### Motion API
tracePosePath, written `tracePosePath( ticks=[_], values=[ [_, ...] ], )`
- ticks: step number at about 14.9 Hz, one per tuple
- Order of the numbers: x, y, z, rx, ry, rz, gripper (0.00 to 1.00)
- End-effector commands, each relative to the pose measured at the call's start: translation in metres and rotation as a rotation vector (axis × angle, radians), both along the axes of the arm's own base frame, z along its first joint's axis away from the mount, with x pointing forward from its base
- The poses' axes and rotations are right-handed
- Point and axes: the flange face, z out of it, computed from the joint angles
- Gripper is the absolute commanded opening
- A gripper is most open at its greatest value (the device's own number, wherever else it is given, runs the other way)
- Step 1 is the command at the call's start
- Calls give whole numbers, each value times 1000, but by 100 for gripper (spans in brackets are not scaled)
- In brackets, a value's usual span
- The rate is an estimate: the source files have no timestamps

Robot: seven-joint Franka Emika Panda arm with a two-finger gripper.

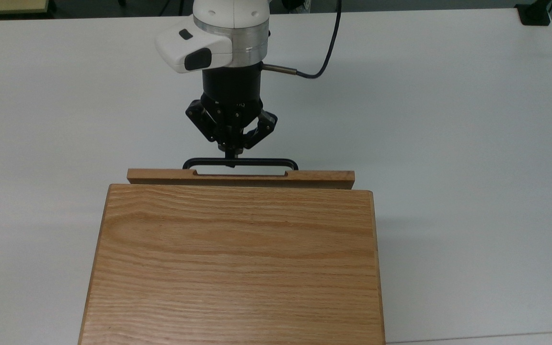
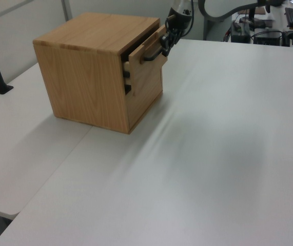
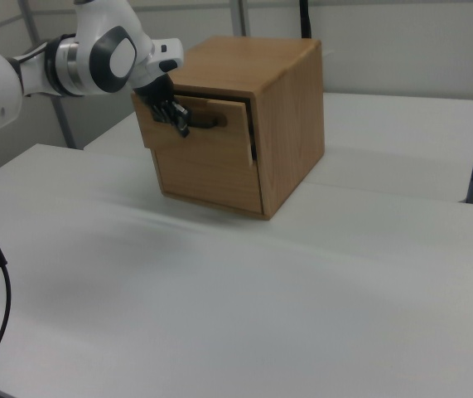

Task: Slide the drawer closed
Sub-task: 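Press the drawer front flush against the cabinet with the gripper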

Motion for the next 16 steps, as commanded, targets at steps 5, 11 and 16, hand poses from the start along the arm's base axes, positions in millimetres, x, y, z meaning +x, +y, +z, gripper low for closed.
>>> tracePosePath(
  ticks=[5, 11, 16],
  values=[
    [24, 2, -3, 6, -137, -96, 0],
    [21, 3, 1, -10, -142, -102, 0],
    [-9, -9, 25, -50, -49, -91, 0]
  ],
)
